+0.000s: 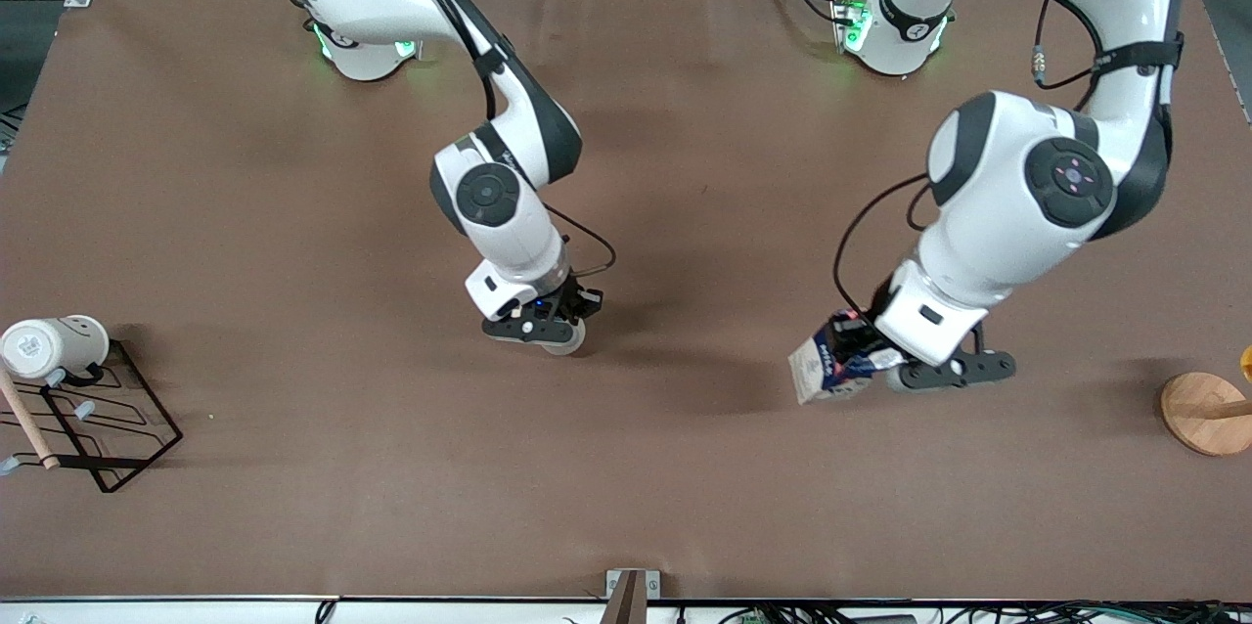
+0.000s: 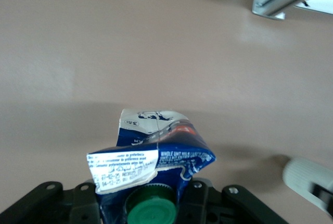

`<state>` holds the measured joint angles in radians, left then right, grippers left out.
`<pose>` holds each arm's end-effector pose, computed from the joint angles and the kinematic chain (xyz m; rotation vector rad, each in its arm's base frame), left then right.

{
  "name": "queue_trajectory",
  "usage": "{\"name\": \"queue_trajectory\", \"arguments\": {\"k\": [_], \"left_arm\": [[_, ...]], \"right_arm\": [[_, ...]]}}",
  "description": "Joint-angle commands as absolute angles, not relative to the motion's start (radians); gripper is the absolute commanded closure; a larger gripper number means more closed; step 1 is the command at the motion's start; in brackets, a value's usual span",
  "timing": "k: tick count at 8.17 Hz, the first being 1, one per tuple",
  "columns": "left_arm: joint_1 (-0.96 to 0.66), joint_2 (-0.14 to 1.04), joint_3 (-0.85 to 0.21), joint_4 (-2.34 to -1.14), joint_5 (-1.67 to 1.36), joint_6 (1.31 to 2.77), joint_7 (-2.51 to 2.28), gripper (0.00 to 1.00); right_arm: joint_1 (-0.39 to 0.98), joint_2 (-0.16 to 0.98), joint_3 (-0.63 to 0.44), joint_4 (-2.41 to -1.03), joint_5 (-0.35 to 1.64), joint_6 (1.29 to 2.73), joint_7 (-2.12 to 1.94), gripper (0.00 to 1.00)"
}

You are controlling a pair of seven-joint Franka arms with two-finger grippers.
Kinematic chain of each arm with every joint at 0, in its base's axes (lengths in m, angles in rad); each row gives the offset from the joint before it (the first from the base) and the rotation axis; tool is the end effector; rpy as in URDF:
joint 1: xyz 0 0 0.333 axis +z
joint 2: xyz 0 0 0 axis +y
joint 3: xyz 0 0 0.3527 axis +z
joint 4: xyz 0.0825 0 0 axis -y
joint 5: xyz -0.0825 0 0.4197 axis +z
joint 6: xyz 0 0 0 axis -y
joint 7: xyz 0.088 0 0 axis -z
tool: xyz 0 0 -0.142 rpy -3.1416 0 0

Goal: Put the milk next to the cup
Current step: 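Carry the mug and the milk carton toward the table middle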

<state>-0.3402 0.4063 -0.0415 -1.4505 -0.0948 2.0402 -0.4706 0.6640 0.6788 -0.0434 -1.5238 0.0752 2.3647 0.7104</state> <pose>0.6980 -0.2840 0.4623 2.9590 0.1910 0.1845 0.6323 0.4618 0.2489 -3.0064 0.1916 -0.1650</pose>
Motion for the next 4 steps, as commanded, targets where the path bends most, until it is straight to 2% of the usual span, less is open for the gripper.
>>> {"name": "queue_trajectory", "arguments": {"k": [1, 4], "left_arm": [[-0.408, 0.385, -0.035, -1.425, -0.08, 1.975, -0.561, 0.61], [-0.497, 0.383, -0.035, -1.424, -0.08, 1.965, -0.673, 0.61]], "right_arm": [[0.681, 0.716, -0.055, -1.471, 0.045, 2.352, 0.736, 1.0], [0.684, 0.721, -0.054, -1.471, 0.046, 2.356, 0.738, 1.0]]}}
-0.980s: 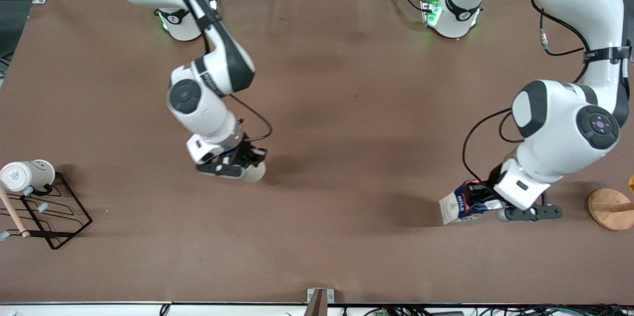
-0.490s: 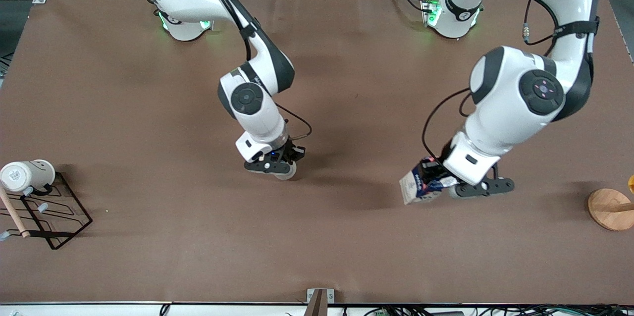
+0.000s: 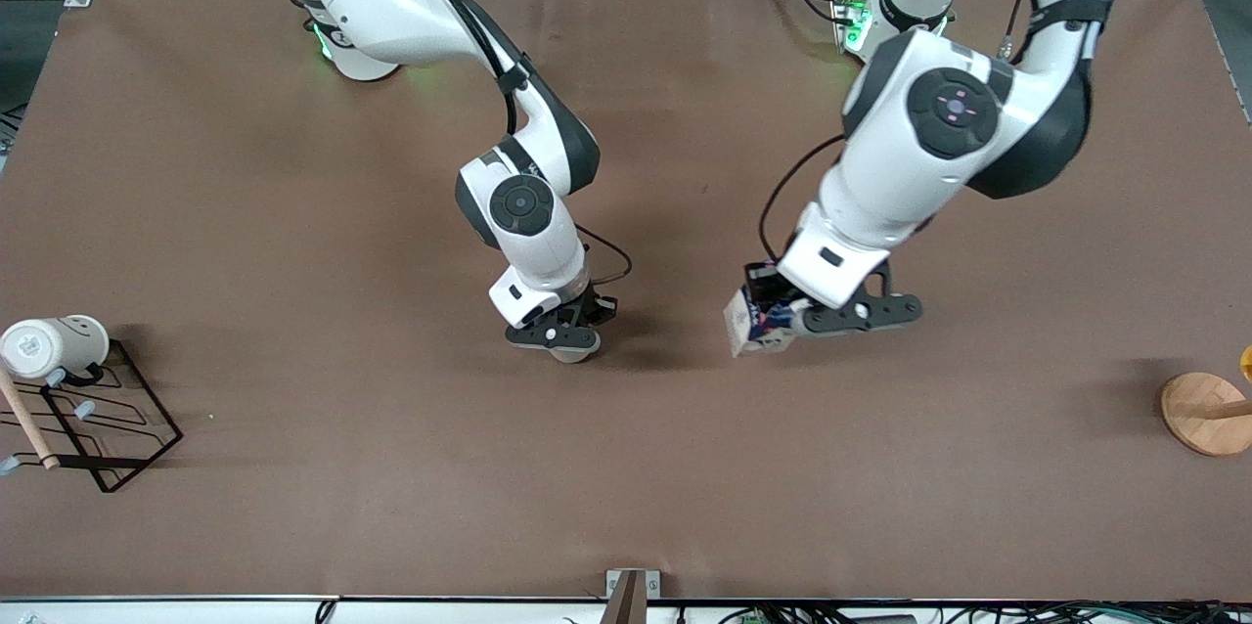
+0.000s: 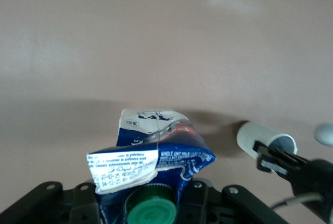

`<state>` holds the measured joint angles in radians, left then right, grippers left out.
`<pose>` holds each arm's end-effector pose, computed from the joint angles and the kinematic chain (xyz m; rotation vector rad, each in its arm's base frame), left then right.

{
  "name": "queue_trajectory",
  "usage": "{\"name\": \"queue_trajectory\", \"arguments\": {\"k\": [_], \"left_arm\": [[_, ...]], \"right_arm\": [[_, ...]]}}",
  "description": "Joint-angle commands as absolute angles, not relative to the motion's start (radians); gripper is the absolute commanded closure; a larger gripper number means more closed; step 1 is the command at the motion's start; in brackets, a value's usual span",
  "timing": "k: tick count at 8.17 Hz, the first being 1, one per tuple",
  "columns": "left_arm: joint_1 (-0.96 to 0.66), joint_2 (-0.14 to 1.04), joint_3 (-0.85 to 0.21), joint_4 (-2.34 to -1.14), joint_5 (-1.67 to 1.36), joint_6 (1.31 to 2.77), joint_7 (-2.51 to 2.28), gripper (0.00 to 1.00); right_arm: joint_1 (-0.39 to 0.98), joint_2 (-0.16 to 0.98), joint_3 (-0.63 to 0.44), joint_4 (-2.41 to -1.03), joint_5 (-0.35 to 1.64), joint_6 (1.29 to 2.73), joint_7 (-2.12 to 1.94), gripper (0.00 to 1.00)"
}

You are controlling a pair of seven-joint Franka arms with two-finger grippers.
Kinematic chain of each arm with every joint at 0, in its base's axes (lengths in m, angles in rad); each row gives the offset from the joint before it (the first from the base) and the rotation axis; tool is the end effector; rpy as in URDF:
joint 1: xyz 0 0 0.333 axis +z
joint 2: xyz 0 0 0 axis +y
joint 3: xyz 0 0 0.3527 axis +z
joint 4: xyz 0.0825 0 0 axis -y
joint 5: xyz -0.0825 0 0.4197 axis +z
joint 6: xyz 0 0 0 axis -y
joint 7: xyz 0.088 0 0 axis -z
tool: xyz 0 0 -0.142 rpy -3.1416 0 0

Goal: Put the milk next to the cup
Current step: 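Carry the mug and the milk carton toward the table middle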

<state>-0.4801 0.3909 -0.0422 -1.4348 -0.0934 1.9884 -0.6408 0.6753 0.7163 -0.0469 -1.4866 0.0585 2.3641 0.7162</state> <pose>0.6458 -0.3765 0.4766 2.9542 0.2278 0.1173 0.6349 0.4716 0.2379 -3.0193 0.1695 -0.1785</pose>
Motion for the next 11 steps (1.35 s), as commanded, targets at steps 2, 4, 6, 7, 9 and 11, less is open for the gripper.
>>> {"name": "queue_trajectory", "arguments": {"k": [2, 4, 6, 7, 9, 11], "left_arm": [[-0.535, 0.383, -0.037, -1.424, -0.08, 1.965, -0.712, 0.61], [-0.567, 0.383, -0.037, -1.424, -0.08, 1.965, -0.744, 0.61], [-0.58, 0.382, -0.037, -1.424, -0.08, 1.965, -0.752, 0.61], [-0.58, 0.377, -0.037, -1.424, -0.08, 1.965, -0.752, 0.61], [-0.581, 0.373, -0.037, -1.424, -0.08, 1.965, -0.753, 0.61], [-0.609, 0.373, -0.037, -1.422, -0.065, 1.945, -0.788, 0.61]], "right_arm": [[0.695, 0.751, -0.054, -1.418, 0.045, 2.358, 0.767, 1.0], [0.701, 0.776, -0.054, -1.385, 0.043, 2.355, 0.782, 0.98], [0.701, 0.784, -0.054, -1.385, 0.038, 2.355, 0.782, 0.26], [0.701, 0.782, -0.054, -1.385, 0.031, 2.355, 0.782, 0.0], [0.666, 0.755, -0.052, -1.384, 0.05, 2.347, 0.778, 0.0], [0.652, 0.729, -0.046, -1.384, 0.137, 2.338, 0.778, 0.0]]}}
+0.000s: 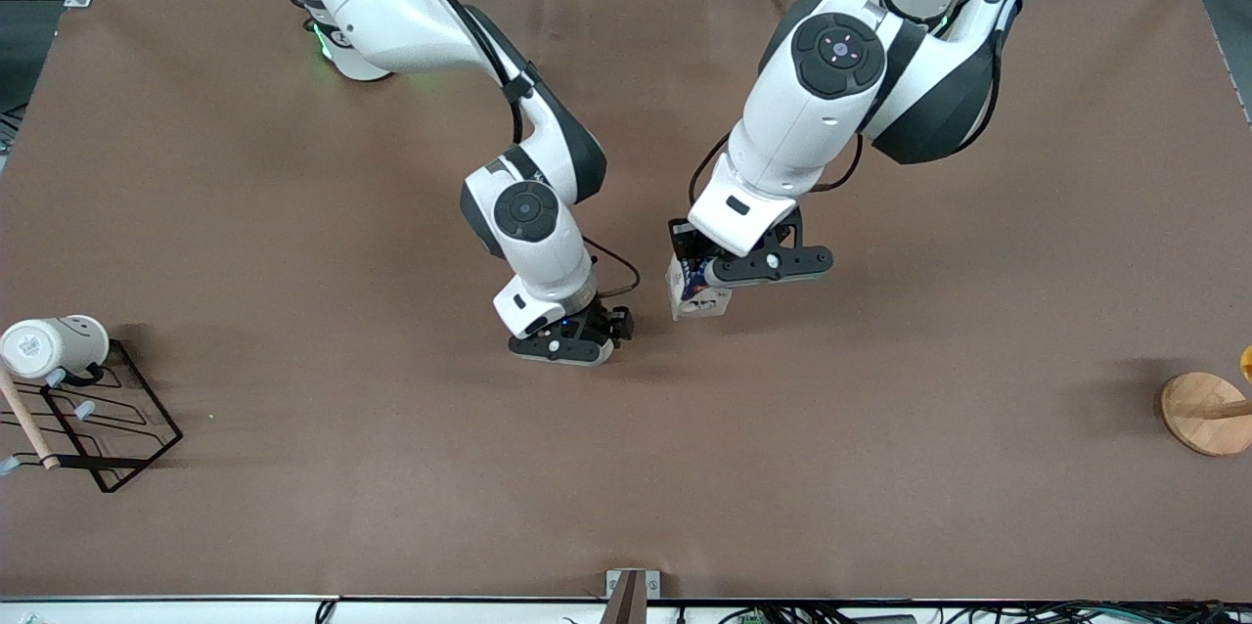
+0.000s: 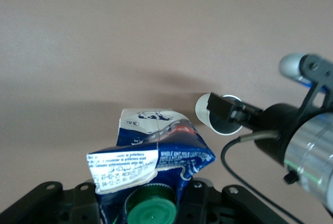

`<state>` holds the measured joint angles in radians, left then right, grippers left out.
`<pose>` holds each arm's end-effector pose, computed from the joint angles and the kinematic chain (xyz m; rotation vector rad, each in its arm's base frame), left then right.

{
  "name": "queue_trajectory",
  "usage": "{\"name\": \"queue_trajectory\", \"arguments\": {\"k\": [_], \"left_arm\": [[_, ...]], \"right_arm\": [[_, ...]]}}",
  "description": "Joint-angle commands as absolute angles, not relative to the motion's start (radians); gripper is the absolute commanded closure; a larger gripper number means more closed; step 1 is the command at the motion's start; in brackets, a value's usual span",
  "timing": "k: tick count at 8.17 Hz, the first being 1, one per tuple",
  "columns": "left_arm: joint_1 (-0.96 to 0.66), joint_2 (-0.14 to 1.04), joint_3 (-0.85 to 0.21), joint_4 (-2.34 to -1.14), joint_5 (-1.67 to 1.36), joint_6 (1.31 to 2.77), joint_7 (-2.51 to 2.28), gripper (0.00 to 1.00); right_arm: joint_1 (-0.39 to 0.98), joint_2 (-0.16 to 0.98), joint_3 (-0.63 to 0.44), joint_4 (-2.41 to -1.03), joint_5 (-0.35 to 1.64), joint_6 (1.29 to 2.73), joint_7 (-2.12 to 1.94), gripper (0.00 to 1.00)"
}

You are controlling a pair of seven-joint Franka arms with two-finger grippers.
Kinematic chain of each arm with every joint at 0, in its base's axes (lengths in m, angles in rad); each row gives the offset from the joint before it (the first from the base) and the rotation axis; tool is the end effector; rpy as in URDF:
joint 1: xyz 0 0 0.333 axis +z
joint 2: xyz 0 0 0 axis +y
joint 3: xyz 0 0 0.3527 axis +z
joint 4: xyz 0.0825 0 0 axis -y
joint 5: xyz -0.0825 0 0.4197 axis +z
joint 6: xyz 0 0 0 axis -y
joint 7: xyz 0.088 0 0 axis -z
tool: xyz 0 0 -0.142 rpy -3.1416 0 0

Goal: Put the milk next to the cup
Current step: 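Carry the mug and the milk carton toward the table middle, then release the mug with the right gripper and withdraw it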

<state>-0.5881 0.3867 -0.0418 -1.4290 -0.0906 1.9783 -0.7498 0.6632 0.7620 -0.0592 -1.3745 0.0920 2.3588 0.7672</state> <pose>0.6009 -0.4430 0.4817 2.9498 0.2267 0.0905 0.6662 0.4764 0.2576 -2.9510 0.2964 -0.2269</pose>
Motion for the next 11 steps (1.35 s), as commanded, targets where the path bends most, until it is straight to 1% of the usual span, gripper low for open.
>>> {"name": "queue_trajectory", "arguments": {"k": [1, 2, 3, 4, 5, 7, 8, 9, 11], "left_arm": [[-0.635, 0.373, -0.037, -1.422, -0.06, 1.945, -0.813, 0.61], [-0.664, 0.377, -0.037, -1.422, -0.06, 1.947, -0.833, 0.61], [-0.696, 0.386, -0.035, -1.422, -0.061, 1.954, -0.842, 0.61], [-0.728, 0.405, -0.035, -1.422, -0.063, 1.96, -0.844, 0.62], [-0.761, 0.432, -0.035, -1.422, -0.063, 2.009, -0.844, 0.62], [-0.807, 0.507, -0.035, -1.422, -0.046, 2.136, -0.842, 0.63], [-0.822, 0.537, -0.034, -1.419, -0.045, 2.188, -0.842, 0.63], [-0.83, 0.572, -0.032, -1.404, -0.038, 2.198, -0.844, 0.63], [-0.838, 0.62, -0.026, -1.387, -0.031, 2.2, -0.844, 0.63]], "right_arm": [[0.637, 0.7, -0.048, -1.384, 0.182, 2.315, 0.776, 0.0], [0.6, 0.657, -0.046, -1.384, 0.221, 2.268, 0.772, 0.0], [0.544, 0.606, -0.048, -1.388, 0.241, 2.181, 0.741, 0.0], [0.441, 0.542, -0.051, -1.394, 0.241, 2.039, 0.665, 0.0], [0.34, 0.494, -0.054, -1.397, 0.235, 1.908, 0.529, 0.0], [0.141, 0.436, -0.057, -1.405, 0.221, 1.789, 0.261, 0.0], [0.074, 0.408, -0.057, -1.405, 0.151, 1.74, 0.161, 0.0], [0.02, 0.388, -0.055, -1.405, 0.099, 1.711, 0.07, 0.0], [-0.067, 0.329, -0.057, -1.407, 0.094, 1.639, -0.114, 0.0]]}}
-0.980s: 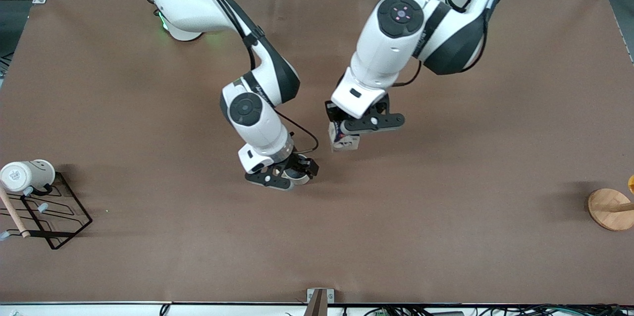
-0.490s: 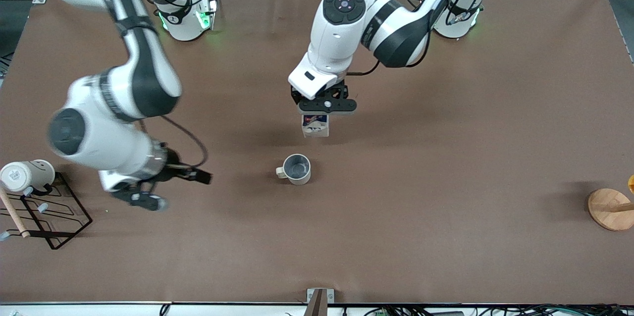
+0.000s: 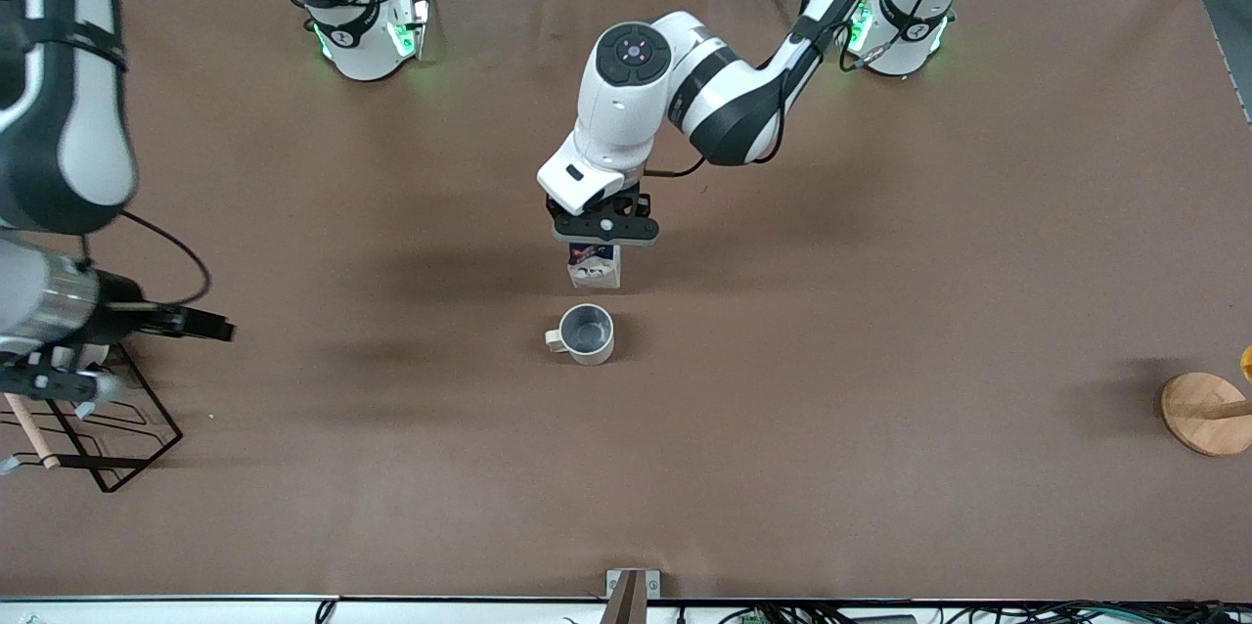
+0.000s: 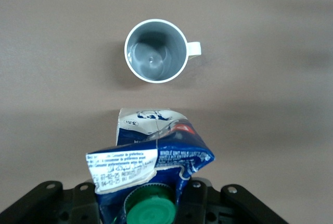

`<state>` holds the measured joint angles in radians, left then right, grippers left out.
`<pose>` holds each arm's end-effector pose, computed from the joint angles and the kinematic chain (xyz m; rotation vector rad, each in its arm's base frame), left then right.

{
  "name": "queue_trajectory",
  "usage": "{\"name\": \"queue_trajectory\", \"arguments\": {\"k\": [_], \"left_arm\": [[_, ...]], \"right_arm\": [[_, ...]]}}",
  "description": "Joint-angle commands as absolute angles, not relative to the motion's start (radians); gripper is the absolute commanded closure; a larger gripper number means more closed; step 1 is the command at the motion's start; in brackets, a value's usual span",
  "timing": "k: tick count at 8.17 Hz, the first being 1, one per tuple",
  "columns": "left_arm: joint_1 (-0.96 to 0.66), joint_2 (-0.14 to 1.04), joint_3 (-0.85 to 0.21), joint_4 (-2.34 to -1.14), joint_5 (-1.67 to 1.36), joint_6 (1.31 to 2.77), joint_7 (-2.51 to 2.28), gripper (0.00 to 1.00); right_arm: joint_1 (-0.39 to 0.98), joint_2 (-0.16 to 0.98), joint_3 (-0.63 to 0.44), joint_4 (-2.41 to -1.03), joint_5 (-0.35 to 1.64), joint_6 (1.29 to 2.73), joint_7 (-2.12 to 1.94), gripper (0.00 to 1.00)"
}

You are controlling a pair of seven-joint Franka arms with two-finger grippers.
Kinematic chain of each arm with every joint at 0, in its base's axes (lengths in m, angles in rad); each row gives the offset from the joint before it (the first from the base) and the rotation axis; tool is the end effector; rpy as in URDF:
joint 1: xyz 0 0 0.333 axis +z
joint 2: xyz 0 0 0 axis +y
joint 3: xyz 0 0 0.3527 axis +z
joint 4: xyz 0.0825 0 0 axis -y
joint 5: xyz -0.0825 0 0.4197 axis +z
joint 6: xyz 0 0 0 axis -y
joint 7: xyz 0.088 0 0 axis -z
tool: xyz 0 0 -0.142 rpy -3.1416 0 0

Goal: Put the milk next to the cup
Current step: 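Release the mug with the right gripper and withdraw it, then lower the milk carton beside the mug with the left gripper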

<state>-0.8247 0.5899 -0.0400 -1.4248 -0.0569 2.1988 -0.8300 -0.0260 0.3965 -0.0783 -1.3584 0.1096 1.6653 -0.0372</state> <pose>0.5154 -0.6010 0.3514 2.9550 0.0049 0.1025 0.7134 -0.0511 0.4825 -3.0525 0.1184 0.1264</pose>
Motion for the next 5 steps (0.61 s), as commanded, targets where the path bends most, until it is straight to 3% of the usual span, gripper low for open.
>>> {"name": "queue_trajectory", "arguments": {"k": [1, 4, 5], "left_arm": [[-0.838, 0.636, -0.028, -1.388, -0.012, 2.232, -0.844, 0.63], [-0.842, 0.678, -0.028, -1.39, -0.008, 2.276, -0.845, 0.63], [-0.842, 0.69, -0.028, -1.39, -0.008, 2.292, -0.845, 0.62]], "right_arm": [[-0.089, 0.274, -0.057, -1.411, 0.065, 1.581, -0.147, 0.0], [-0.118, 0.053, -0.055, -1.59, 0.005, 1.557, -0.239, 0.0], [-0.117, 0.029, -0.055, -1.594, 0.005, 1.548, -0.242, 0.0]]}}
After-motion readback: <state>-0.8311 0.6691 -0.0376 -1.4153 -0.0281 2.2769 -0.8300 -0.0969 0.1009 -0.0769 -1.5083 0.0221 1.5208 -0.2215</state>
